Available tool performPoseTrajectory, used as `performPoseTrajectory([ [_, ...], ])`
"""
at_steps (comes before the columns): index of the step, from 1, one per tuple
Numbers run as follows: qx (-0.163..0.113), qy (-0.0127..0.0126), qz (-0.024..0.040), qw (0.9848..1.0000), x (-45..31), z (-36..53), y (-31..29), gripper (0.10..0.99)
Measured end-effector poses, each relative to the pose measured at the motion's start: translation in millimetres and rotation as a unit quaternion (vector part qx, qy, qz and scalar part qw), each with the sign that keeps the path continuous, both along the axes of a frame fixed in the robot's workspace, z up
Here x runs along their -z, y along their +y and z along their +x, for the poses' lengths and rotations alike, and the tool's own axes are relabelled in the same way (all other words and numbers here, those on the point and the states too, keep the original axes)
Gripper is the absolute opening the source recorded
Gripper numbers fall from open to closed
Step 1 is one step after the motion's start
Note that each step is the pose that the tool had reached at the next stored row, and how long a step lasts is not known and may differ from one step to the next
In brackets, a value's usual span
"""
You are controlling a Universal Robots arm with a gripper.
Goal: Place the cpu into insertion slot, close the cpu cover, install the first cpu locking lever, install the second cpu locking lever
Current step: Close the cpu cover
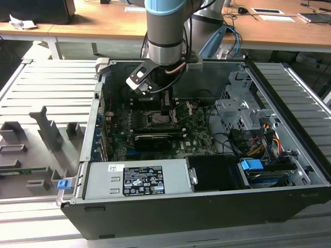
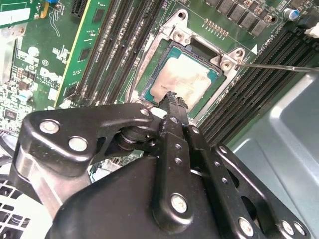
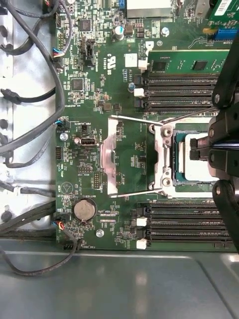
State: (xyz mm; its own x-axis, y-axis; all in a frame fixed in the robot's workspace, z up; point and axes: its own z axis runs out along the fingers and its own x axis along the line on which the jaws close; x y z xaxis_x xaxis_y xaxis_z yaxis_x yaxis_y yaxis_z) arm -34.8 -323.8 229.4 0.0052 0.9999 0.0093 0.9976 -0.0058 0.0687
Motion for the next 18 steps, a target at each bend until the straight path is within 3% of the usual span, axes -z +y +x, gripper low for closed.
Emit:
performPoseTrajectory([
  [4,0.0,0.0,0.0,1.0,-7.5,0.0,0.0,0.106],
  [11,0.0,0.0012,-0.0001,1.0,-9.2,6.3,0.0,0.106],
  [18,0.0,0.0012,0.0,1.0,-24.1,6.3,0.0,0.106],
])
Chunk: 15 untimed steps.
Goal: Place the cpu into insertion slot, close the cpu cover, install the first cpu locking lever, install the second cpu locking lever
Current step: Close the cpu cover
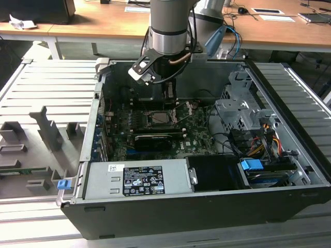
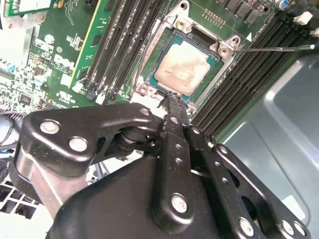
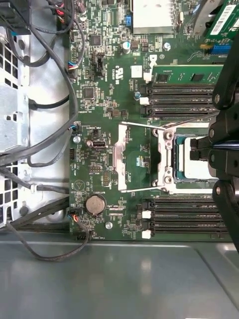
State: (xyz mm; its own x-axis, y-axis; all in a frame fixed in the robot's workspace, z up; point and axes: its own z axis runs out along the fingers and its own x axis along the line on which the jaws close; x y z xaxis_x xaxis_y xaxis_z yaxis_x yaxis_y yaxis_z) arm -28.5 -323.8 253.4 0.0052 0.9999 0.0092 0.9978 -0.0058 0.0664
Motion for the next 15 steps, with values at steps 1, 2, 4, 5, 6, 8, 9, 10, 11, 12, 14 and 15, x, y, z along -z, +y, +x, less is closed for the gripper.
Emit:
performPoseTrajectory([
  [1,0.0,0.0,0.0001,1.0,0.0,0.1,0.0,0.106],
  [2,0.0,0.0002,0.0001,1.0,0.0,0.7,0.0,0.106],
  [4,0.0,0.0006,0.0,1.0,0.0,2.8,0.0,0.106],
  [5,0.0,0.0005,0.0,1.0,0.0,3.8,0.0,0.106],
  [6,0.0,0.0005,0.0,1.0,0.0,4.6,0.0,0.106],
  [8,0.0,0.0006,0.0,1.0,0.0,4.8,0.0,0.106],
  [9,0.0,0.0005,0.0,1.0,0.0,4.9,0.0,0.106],
  [10,0.0,0.0005,0.0,1.0,0.0,5.0,0.0,0.106],
  [11,0.0,0.0005,0.0,1.0,0.0,5.1,0.0,0.106],
  [12,0.0,0.0006,0.0,1.0,0.0,5.1,0.0,0.106],
  [14,0.0,0.0005,0.0,1.0,0.0,5.2,0.0,0.106],
  [15,0.0,0.0005,0.0,1.0,0.0,5.2,0.0,0.106],
])
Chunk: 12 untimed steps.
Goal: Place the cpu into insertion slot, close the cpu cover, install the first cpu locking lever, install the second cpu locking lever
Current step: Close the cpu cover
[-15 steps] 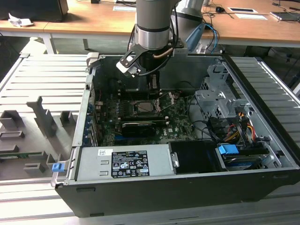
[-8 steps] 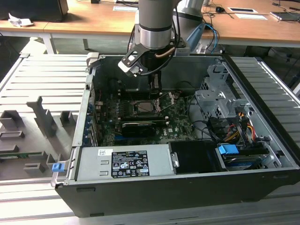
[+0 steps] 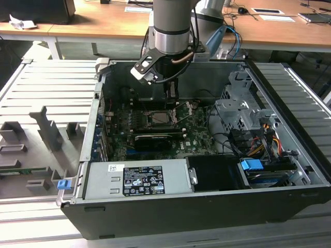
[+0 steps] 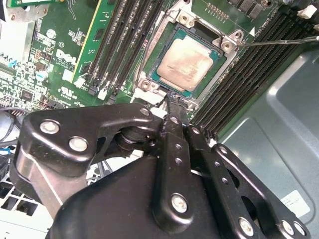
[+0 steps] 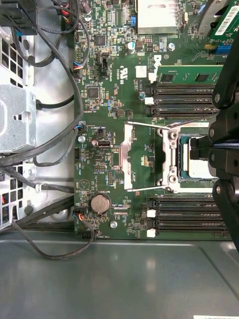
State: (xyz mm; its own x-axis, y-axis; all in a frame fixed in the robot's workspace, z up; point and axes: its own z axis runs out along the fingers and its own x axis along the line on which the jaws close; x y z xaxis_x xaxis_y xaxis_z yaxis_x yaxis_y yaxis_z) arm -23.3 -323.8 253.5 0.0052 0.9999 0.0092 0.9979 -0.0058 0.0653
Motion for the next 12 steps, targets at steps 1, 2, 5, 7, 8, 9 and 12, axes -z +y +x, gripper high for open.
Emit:
performPoseTrajectory([
  [1,0.0,0.0,0.0,1.0,0.0,0.1,0.0,0.106],
  [2,0.0,0.0,0.0,1.0,0.0,0.1,0.0,0.106],
  [5,0.0,0.0,0.0,1.0,0.0,0.2,0.0,0.106],
  [7,0.0,0.0,0.0,1.0,0.0,0.3,0.0,0.106],
  [8,0.0,0.0,0.0,1.0,0.0,0.4,0.0,0.106],
  [9,0.0,0.0,0.0,1.0,0.0,0.4,0.0,0.106],
  [12,0.0,0.0,-0.0001,1.0,-1.2,0.5,0.0,0.106],
])
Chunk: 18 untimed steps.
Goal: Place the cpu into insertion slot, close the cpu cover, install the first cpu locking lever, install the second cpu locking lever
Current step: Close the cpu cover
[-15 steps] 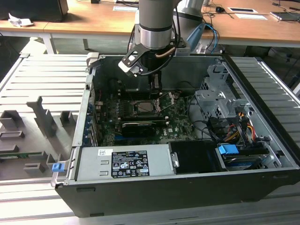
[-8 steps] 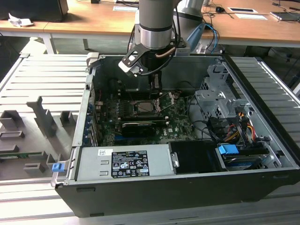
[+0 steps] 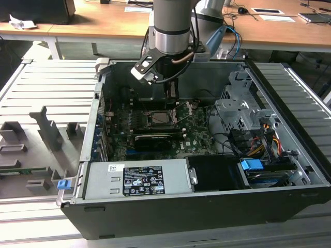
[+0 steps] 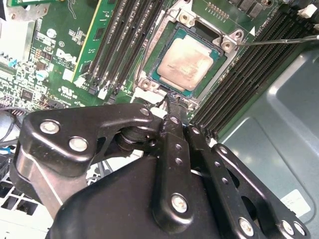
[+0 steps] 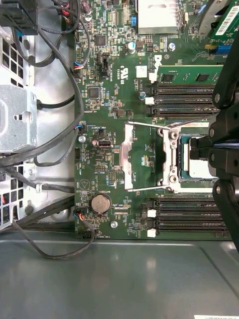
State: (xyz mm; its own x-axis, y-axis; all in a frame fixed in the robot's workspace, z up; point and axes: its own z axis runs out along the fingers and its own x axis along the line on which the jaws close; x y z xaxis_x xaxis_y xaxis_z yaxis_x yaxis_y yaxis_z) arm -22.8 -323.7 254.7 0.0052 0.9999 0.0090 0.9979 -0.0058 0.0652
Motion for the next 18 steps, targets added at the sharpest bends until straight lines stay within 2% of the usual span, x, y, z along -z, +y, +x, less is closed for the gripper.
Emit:
performPoseTrajectory([
  [3,0.0,0.0,0.0001,1.0,-7.6,0.0,0.0,0.106],
  [5,0.0,0.0,0.0001,1.0,-9.8,0.0,0.0,0.106],
  [12,0.0,0.0023,0.0001,1.0,-10.0,8.2,0.0,0.106],
  [18,0.0,0.0028,0.0001,1.0,-10.0,12.2,-0.1,0.106],
])
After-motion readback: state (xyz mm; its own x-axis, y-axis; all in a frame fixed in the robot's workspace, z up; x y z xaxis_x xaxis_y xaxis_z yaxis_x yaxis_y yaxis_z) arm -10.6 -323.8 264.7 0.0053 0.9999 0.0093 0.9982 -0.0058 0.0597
